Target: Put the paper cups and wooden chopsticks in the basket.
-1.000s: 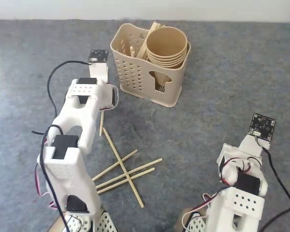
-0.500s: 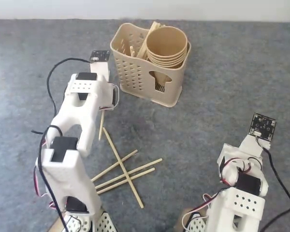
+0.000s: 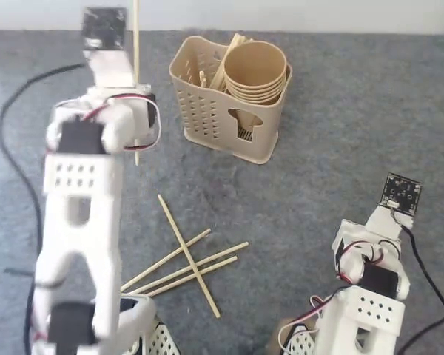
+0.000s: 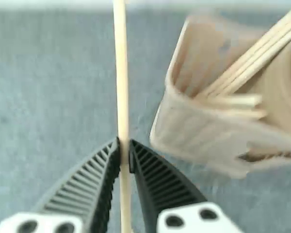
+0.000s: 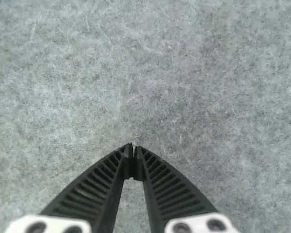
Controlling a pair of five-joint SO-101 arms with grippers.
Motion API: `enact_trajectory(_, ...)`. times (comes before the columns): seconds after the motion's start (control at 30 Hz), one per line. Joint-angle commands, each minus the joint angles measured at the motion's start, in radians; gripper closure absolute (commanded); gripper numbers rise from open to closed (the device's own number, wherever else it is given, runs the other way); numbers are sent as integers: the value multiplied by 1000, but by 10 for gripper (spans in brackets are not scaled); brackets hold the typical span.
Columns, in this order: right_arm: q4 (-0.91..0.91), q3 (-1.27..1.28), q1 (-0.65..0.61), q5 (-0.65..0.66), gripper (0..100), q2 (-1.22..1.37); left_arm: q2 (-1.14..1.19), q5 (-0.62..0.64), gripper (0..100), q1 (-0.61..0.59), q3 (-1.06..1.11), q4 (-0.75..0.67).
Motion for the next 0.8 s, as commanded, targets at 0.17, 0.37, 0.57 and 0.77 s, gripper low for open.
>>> enact_trajectory(0.17,-13,-11,7,25,990,-19,-216,6,989,164,-48,-230)
enact_trajectory(0.37,-13,-11,8,25,990,-19,-224,-2,989,226,150,-618)
enact_trajectory(0.57,-13,-11,8,25,990,-19,-213,-3,989,232,489,-1244)
enact_trajectory(0.77,-13,-11,7,25,990,-19,-141,-3,989,232,509,-1240)
